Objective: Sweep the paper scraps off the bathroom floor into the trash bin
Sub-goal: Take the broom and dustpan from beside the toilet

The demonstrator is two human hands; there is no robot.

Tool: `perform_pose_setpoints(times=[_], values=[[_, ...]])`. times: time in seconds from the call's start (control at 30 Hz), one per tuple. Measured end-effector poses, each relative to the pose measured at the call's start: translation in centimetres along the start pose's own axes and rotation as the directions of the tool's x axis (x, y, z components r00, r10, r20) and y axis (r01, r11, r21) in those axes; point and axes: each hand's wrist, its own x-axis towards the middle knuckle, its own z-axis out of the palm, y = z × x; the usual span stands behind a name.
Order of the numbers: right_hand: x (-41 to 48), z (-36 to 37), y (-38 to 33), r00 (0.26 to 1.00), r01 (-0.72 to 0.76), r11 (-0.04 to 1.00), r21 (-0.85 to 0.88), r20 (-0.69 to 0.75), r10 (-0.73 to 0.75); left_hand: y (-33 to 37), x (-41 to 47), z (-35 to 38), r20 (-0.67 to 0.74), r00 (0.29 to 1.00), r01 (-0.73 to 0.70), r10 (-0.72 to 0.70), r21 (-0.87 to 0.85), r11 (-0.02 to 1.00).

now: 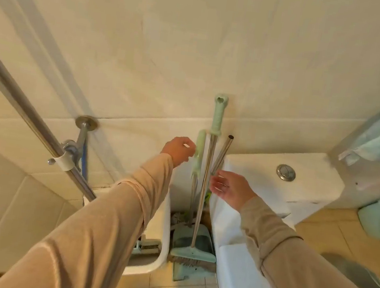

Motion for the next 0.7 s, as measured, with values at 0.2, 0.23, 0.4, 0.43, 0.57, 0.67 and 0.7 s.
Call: perform_pose_setpoints(times=[0.2,0.23,0.4,0.43,0.57,0.67,0.7], values=[[4.6,1.9,-1.8,0.994,-0.057,0.895,0.443,-0.056,0.091,-0.7,2.1,1.5,0.095,0.968,-0.247,0.232,0.504,0.827],[5.2,2.0,-2.1,0.993,-0.071,0.886,0.458,-0.056,0.109,-1.1,2.2,1.8,0.106,0.964,-0.261,0.242,0.535,0.804],[7.7,2.7,-2.4,0.993,-0.111,0.931,0.349,-0.008,0.121,-2.3,2.8,3.0,0.113,0.936,-0.307,0.332,0.723,0.618],[7.9,2.9,-2.3,0.992,-0.118,0.953,0.28,-0.006,0.125,-2.5,2.9,3.2,0.106,0.93,-0.304,0.353,0.762,0.571],[8.3,3.3,-1.9,0.986,-0.149,0.958,0.246,-0.029,0.161,-2.5,3.1,3.1,0.208,0.867,-0.36,0.452,0.89,0.28],[7.1,2.8,-1.5,0.984,-0.157,0.935,0.317,-0.034,0.177,-2.3,2.9,2.8,0.316,0.866,-0.375,0.387,0.923,0.085],[6.4,2.6,-1.3,0.985,-0.143,0.938,0.315,-0.047,0.166,-2.3,2.6,2.7,0.339,0.864,-0.385,0.371,0.922,0.054]])
